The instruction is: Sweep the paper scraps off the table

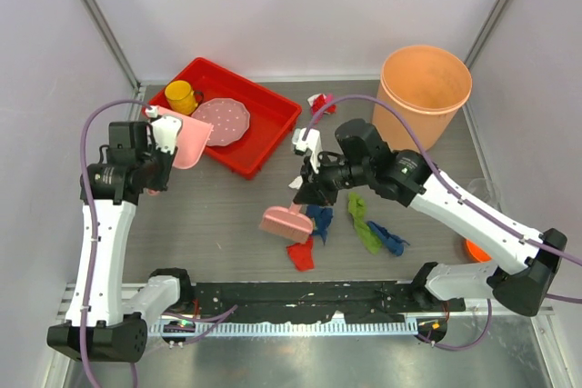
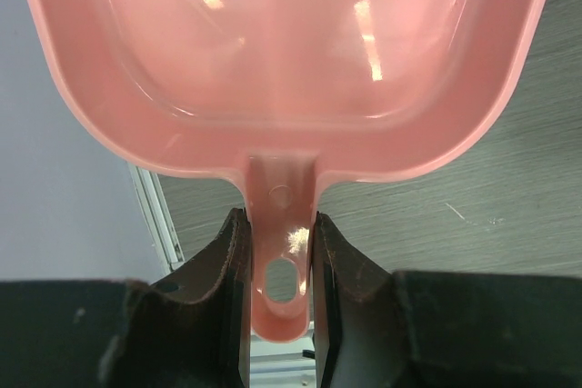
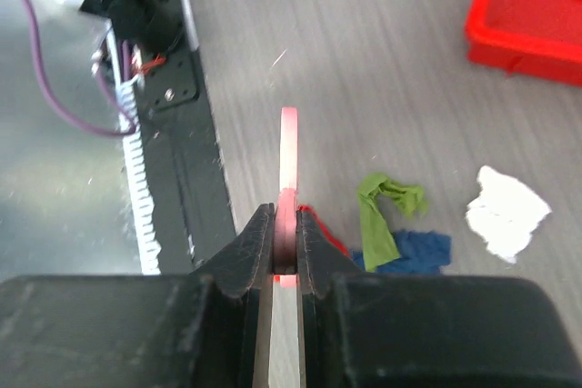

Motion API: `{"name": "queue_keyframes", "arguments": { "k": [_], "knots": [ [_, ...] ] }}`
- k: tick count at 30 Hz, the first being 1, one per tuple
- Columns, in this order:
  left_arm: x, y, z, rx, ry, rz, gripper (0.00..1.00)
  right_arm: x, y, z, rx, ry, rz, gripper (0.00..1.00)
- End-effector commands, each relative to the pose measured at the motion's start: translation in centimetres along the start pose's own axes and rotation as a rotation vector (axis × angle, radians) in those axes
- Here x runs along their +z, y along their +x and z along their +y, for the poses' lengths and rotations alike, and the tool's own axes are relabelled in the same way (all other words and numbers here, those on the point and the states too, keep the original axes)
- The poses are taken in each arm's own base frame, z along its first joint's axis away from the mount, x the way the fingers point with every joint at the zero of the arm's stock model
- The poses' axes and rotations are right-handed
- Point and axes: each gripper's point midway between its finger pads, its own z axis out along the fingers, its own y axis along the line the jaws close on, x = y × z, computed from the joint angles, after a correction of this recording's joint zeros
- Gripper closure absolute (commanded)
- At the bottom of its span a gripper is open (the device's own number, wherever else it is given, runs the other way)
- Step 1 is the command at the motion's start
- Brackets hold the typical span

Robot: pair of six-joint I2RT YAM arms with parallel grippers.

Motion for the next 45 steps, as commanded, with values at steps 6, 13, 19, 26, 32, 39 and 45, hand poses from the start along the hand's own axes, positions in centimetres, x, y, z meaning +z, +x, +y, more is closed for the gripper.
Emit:
{"name": "queue_keyframes", "arguments": {
  "k": [6, 13, 19, 26, 32, 39, 45],
  "knots": [
    [0.5, 0.3, -1.2, 0.008, 0.071, 0.005, 1.00, 1.0, 6.5, 5.3, 0.017, -0.204, 0.169, 0.99],
    [0.8, 0.5, -1.5, 0.008, 0.088, 0.016, 1.00, 3.3, 11.3, 2.4, -0.032, -0.038, 0.313, 0.99],
    [0.7, 0.6, -1.8, 0.009, 0.102, 0.014, 1.00, 4.1, 11.9, -3.8, -0.018, 0.227, 0.358, 0.99],
    [0.8, 0.5, -1.9, 0.013, 0.113, 0.016, 1.00, 1.9, 9.3, -9.5, 0.033, 0.434, 0.263, 0.99],
    [0.9, 0.1, -2.0, 0.008, 0.124, 0.011, 1.00, 0.7, 8.1, -12.7, -0.019, 0.542, 0.234, 0.99],
    [0.9, 0.3, -1.9, 0.025, 0.119, 0.023, 1.00, -1.0, 1.6, -6.9, -0.190, 0.261, 0.046, 0.99],
    [1.7, 0.2, -2.3, 0.014, 0.147, 0.038, 1.00, -6.0, -7.0, -8.4, -0.377, 0.450, -0.120, 0.99]
  ]
}}
